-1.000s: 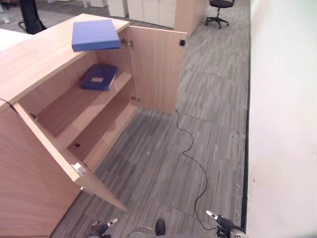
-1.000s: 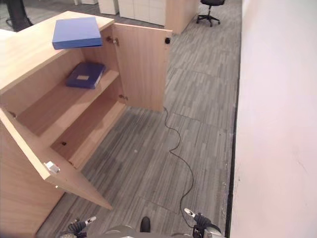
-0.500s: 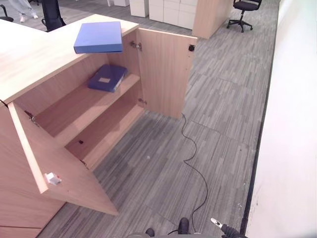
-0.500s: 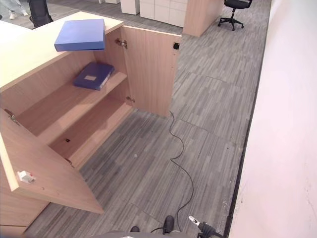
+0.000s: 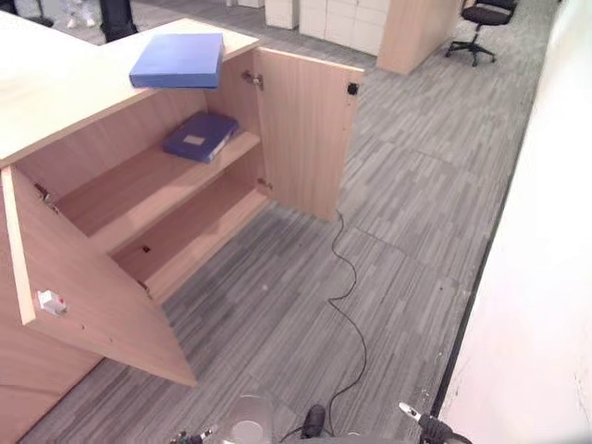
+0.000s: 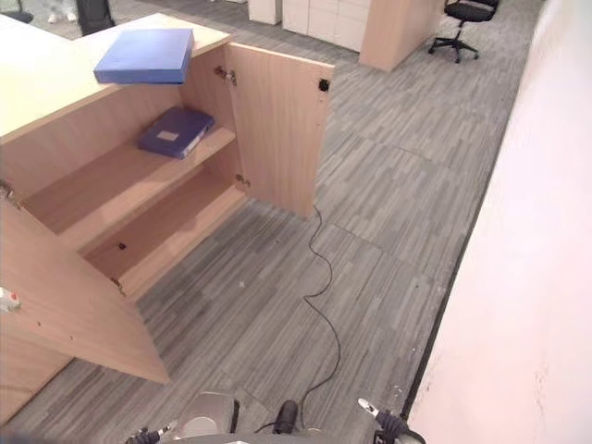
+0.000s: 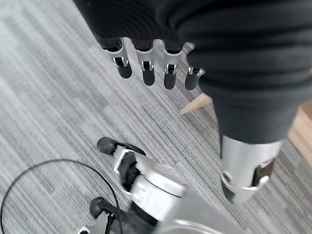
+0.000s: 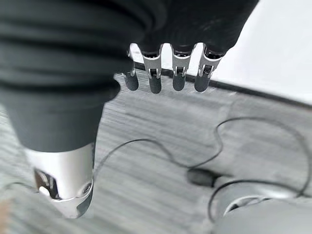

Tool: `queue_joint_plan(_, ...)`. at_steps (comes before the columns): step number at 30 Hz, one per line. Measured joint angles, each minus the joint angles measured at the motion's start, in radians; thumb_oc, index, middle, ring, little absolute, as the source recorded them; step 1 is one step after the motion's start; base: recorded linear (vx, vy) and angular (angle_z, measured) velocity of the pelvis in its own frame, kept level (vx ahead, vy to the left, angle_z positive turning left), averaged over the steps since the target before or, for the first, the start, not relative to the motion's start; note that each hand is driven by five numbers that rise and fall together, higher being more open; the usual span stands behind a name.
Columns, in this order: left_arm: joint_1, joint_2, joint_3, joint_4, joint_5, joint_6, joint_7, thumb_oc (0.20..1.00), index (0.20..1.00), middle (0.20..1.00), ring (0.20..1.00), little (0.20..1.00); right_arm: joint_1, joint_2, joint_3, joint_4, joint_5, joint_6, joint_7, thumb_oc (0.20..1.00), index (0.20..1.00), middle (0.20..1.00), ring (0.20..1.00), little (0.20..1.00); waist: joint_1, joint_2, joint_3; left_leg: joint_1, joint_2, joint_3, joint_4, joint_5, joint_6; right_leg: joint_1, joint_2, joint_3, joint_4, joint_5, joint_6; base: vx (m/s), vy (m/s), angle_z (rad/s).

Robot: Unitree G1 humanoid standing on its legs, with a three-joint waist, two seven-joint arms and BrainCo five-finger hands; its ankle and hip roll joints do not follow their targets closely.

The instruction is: Put the empty folder in the office cabinet

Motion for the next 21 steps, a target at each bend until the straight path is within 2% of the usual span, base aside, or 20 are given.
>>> queue_joint_plan(1, -0.002, -0.004, -0.001, 0.003, 0.000, 0.003, 0.001, 1.000, 1.000, 1.000, 1.000, 1.000, -0.006, 0.002, 0.002, 0.000, 0.000, 0.001, -0.004, 1.000, 1.000, 1.000, 1.000, 1.000, -0.001, -0.001, 0.007, 0.018, 0.004, 0.004, -0.175, 0.008, -0.011, -0.006, 0.001, 0.002, 0.000, 0.005, 0.007, 0.07, 0.009, 0.06)
queue_joint_plan(3, 0.002, -0.007, -0.001, 0.004, -0.001, 0.003, 0.002, 1.000, 1.000, 1.000, 1.000, 1.000, -0.014, -0.005, 0.006, 0.000, -0.001, -0.001, -0.004, 1.000, 1.000, 1.000, 1.000, 1.000, 0.003, 0.018, 0.018, 0.039, 0.018, 0.003, -0.318, 0.019, -0.023, 0.005, 0.012, 0.000, -0.001, 0.008, 0.012, 0.16, 0.067, -0.03)
queue_joint_plan(4, 0.011, -0.004, -0.001, 0.004, -0.010, 0.002, 0.003, 1.000, 1.000, 1.000, 1.000, 1.000, -0.032, -0.009, 0.019, 0.000, -0.002, -0.001, -0.005, 1.000, 1.000, 1.000, 1.000, 1.000, 0.008, 0.028, 0.022, 0.047, 0.015, 0.009, -0.394, 0.032, -0.040, 0.011, 0.017, 0.007, -0.003, -0.005, 0.027, 0.25, 0.113, 0.06)
queue_joint_plan(5, 0.003, -0.004, -0.002, 0.004, -0.013, 0.002, 0.004, 1.000, 1.000, 1.000, 1.000, 1.000, -0.037, -0.008, 0.023, 0.005, -0.002, -0.001, -0.007, 1.000, 1.000, 1.000, 1.000, 1.000, 0.014, 0.044, 0.023, 0.058, 0.021, 0.022, -0.519, 0.062, -0.042, 0.015, 0.021, -0.014, 0.008, -0.089, 0.140, 0.22, 0.098, -0.06)
queue_joint_plan(6, -0.001, -0.026, -0.002, -0.004, -0.019, -0.007, 0.006, 1.000, 1.000, 1.000, 1.000, 1.000, -0.047, -0.023, 0.020, 0.017, -0.003, 0.002, -0.007, 1.000, 1.000, 1.000, 1.000, 1.000, 0.036, 0.093, 0.018, 0.099, 0.066, 0.002, -0.716, 0.102, -0.069, -0.014, 0.034, -0.062, 0.103, -0.139, 0.101, 0.23, 0.102, -0.01)
queue_joint_plan(7, -0.010, -0.023, 0.001, -0.013, -0.020, -0.014, 0.005, 1.000, 1.000, 1.000, 1.000, 1.000, -0.060, -0.030, 0.020, 0.011, -0.003, 0.000, -0.005, 1.000, 1.000, 1.000, 1.000, 1.000, 0.041, 0.100, 0.031, 0.088, 0.057, 0.005, -0.718, 0.135, -0.099, 0.005, 0.004, -0.031, 0.106, -0.101, 0.085, 0.32, 0.151, -0.10)
queue_joint_plan(8, -0.006, -0.025, 0.000, -0.006, -0.021, -0.010, 0.004, 1.000, 1.000, 1.000, 1.000, 1.000, -0.059, -0.032, 0.019, 0.009, -0.004, -0.001, -0.006, 1.000, 1.000, 1.000, 1.000, 1.000, 0.039, 0.116, 0.033, 0.090, 0.064, 0.019, -0.717, 0.145, -0.093, 0.051, 0.034, -0.014, 0.060, -0.088, 0.061, 0.45, 0.224, -0.01)
queue_joint_plan(10, 0.009, -0.022, 0.003, 0.005, -0.022, -0.006, 0.004, 1.000, 1.000, 1.000, 1.000, 1.000, -0.060, -0.030, 0.020, 0.008, -0.017, -0.004, -0.006, 1.000, 1.000, 1.000, 1.000, 1.000, 0.054, 0.124, 0.016, 0.089, 0.055, 0.102, -0.714, 0.146, -0.090, 0.098, 0.056, -0.005, 0.012, -0.093, 0.062, 0.36, 0.182, -0.21)
queue_joint_plan(11, 0.030, -0.019, 0.018, 0.002, -0.021, -0.003, 0.003, 1.000, 1.000, 1.000, 1.000, 1.000, -0.054, -0.024, 0.020, 0.010, -0.031, -0.003, -0.005, 1.000, 1.000, 1.000, 1.000, 1.000, 0.054, 0.122, 0.010, 0.093, 0.048, 0.117, -0.717, 0.144, -0.071, 0.119, 0.066, 0.009, 0.000, -0.091, 0.064, 0.14, 0.071, -0.40)
queue_joint_plan(12, 0.038, -0.018, 0.022, 0.000, -0.021, -0.002, 0.004, 1.000, 1.000, 1.000, 1.000, 1.000, -0.058, -0.020, 0.021, 0.008, -0.033, -0.003, -0.005, 1.000, 1.000, 1.000, 1.000, 1.000, 0.055, 0.124, -0.004, 0.095, 0.045, 0.118, -0.712, 0.143, -0.068, 0.122, 0.073, 0.025, -0.002, -0.094, 0.063, 0.34, 0.189, -0.55)
queue_joint_plan(13, 0.058, -0.018, 0.023, 0.005, -0.021, 0.003, 0.003, 1.000, 1.000, 1.000, 1.000, 1.000, -0.052, -0.019, 0.022, 0.010, -0.033, -0.004, -0.004, 1.000, 1.000, 1.000, 1.000, 1.000, 0.052, 0.118, -0.014, 0.095, 0.033, 0.106, -0.716, 0.152, -0.051, 0.128, 0.076, 0.033, 0.005, -0.083, 0.051, 0.28, 0.184, -0.50)
queue_joint_plan(14, 0.048, -0.018, 0.022, 0.007, -0.021, 0.006, 0.003, 1.000, 1.000, 1.000, 1.000, 1.000, -0.055, -0.019, 0.019, 0.011, -0.035, -0.003, -0.004, 1.000, 1.000, 1.000, 1.000, 1.000, 0.048, 0.117, -0.017, 0.104, 0.015, 0.105, -0.708, 0.149, -0.043, 0.140, 0.074, 0.047, 0.005, -0.093, 0.065, 0.37, 0.249, -0.40)
queue_joint_plan(16, 0.040, -0.018, 0.022, 0.011, -0.021, 0.006, 0.001, 1.000, 1.000, 1.000, 1.000, 1.000, -0.043, -0.017, 0.022, 0.039, -0.041, 0.003, -0.005, 1.000, 1.000, 1.000, 1.000, 1.000, 0.053, 0.102, -0.044, 0.105, -0.015, 0.094, -0.717, 0.168, 0.007, 0.157, 0.068, 0.064, 0.005, -0.096, 0.068, 0.26, 0.201, -0.37)
queue_joint_plan(18, 0.027, -0.014, 0.023, 0.021, -0.021, 0.004, -0.003, 1.000, 1.000, 1.000, 1.000, 1.000, -0.037, -0.013, 0.025, 0.039, -0.042, 0.002, -0.003, 1.000, 1.000, 1.000, 1.000, 1.000, 0.051, 0.093, -0.074, 0.110, -0.029, 0.110, -0.717, 0.195, 0.070, 0.180, 0.056, 0.070, 0.005, -0.115, 0.095, 0.31, 0.279, -0.41)
queue_joint_plan(19, 0.024, -0.011, 0.023, 0.023, -0.021, 0.004, -0.005, 1.000, 1.000, 1.000, 1.000, 1.000, -0.036, -0.010, 0.025, 0.041, -0.042, 0.004, -0.001, 1.000, 1.000, 1.000, 1.000, 1.000, 0.051, 0.084, -0.087, 0.117, -0.037, 0.127, -0.717, 0.190, 0.081, 0.192, 0.042, 0.079, 0.005, -0.132, 0.115, 0.27, 0.261, -0.38)
queue_joint_plan(21, 0.017, -0.010, 0.019, 0.032, -0.021, 0.005, -0.008, 1.000, 1.000, 1.000, 1.000, 1.000, -0.022, -0.006, 0.026, 0.038, -0.043, 0.002, 0.003, 1.000, 1.000, 1.000, 1.000, 1.000, 0.044, 0.064, -0.118, 0.167, -0.070, 0.150, -0.707, 0.173, 0.143, 0.239, -0.003, 0.079, 0.020, -0.160, 0.161, 0.22, 0.249, -0.21)
